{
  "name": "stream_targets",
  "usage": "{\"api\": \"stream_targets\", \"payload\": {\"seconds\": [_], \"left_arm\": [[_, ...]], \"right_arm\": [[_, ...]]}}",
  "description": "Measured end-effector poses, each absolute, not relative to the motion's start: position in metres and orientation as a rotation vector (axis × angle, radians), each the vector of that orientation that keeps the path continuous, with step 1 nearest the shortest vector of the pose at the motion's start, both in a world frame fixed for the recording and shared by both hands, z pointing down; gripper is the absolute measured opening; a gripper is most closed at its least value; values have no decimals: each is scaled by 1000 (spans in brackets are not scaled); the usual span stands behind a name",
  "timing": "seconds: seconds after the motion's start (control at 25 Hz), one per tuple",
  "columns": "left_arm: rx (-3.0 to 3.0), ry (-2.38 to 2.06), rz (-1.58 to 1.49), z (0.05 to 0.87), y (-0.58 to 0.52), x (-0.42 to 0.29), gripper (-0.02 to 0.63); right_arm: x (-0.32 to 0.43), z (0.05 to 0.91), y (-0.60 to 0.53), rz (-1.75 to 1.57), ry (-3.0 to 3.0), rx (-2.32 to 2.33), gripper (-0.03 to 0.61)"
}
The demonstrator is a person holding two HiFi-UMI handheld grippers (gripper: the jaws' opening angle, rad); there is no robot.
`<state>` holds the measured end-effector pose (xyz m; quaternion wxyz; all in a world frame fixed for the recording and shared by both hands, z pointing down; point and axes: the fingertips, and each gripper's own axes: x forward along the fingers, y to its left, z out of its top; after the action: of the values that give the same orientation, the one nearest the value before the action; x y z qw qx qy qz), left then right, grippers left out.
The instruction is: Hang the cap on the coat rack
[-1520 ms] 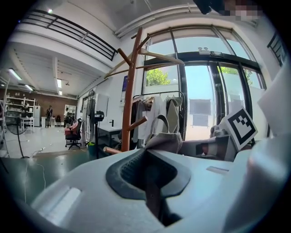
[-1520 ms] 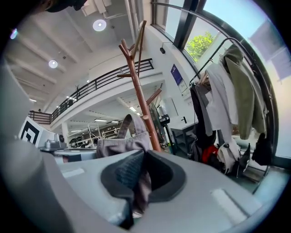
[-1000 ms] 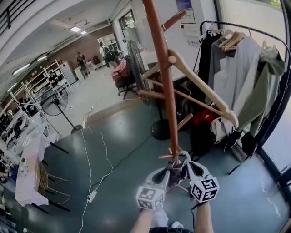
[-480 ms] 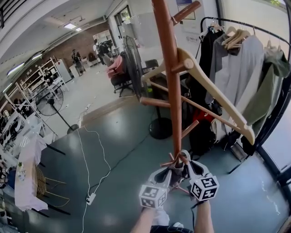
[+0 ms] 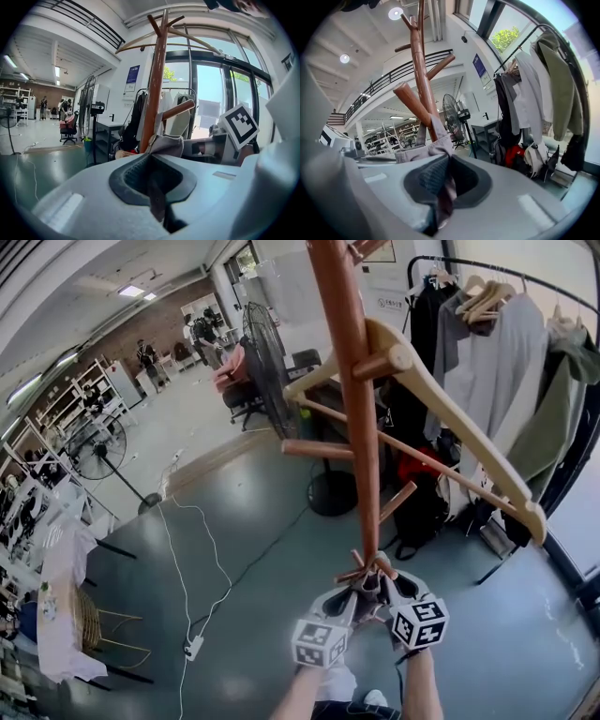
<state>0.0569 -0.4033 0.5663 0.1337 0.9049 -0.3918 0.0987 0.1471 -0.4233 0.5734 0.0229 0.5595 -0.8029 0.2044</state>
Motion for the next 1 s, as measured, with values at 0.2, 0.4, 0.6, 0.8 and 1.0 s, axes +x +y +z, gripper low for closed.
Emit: {"api": "stream_targets", "payload": {"seconds": [0.2, 0.4, 0.6, 0.8, 1.0], "left_arm": [[2598, -1128, 264, 574, -398, 57, 26], [2585, -1138, 219, 571, -384, 53, 55], [2558, -1183, 155, 566, -371, 51, 64], [2584, -1185, 65, 543, -361, 57, 51], [2627, -1222, -32, 510, -347, 55, 25]], "right_arm": [[151, 577, -418, 616, -2477, 1762, 27], [157, 573, -401, 571, -2466, 1792, 64], [173, 570, -375, 532, -2429, 1778, 86], [191, 558, -355, 526, -2429, 1805, 84], [192, 520, -339, 450, -2565, 1845, 5]]}}
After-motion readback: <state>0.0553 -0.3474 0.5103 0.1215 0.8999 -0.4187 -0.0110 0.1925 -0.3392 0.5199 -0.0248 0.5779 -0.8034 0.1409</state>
